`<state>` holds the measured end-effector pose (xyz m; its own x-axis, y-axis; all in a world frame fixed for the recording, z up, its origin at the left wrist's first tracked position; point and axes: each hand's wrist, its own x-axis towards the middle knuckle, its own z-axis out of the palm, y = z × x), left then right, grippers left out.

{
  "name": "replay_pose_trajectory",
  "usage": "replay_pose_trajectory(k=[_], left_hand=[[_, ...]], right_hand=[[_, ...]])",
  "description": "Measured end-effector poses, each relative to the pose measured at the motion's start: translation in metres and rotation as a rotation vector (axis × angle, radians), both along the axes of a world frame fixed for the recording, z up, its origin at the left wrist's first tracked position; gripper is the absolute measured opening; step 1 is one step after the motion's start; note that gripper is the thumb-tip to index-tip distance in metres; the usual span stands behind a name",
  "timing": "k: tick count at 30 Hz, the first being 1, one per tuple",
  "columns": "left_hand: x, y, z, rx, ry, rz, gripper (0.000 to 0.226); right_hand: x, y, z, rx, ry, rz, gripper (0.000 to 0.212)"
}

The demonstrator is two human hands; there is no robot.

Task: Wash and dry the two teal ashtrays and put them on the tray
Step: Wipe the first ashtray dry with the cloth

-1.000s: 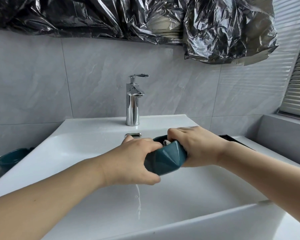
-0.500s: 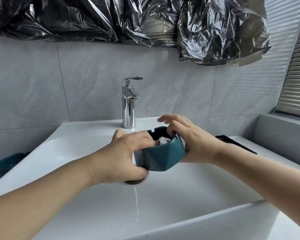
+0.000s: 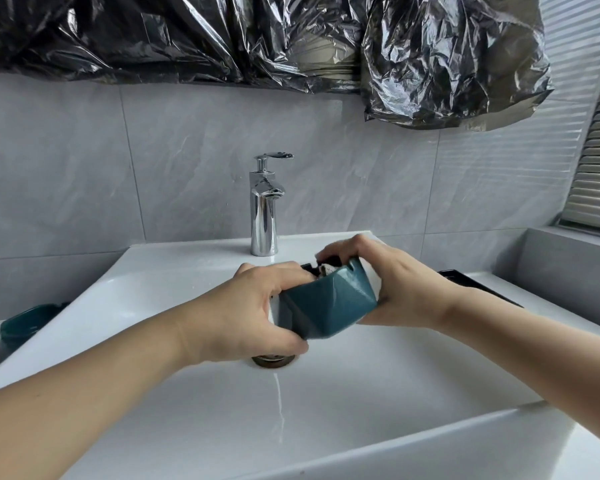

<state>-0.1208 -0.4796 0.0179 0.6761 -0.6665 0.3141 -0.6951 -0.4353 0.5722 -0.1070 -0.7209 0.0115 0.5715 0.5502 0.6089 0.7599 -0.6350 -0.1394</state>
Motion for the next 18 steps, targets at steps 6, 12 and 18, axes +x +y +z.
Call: replay_pose_trajectory(k=[6,12,18], left_hand=[[-0.002,0.000,-0.001,0.055,0.050,-0.006,0.037],[-0.018,-0.007,0.015,0.165,0.176,0.038,0.029],[-0.048,-0.002,0.037,0.255,0.333,0.020,0.034]], right_hand=[[-0.005,0.007,-0.001,-0.081,0.136,-0.124,0.061],[-0.030,0.015,0.010,-0.287,0.052,-0.298,0.054],[-0.066,0.028,0.011,-0.294,-0.031,-0.346,0.047]])
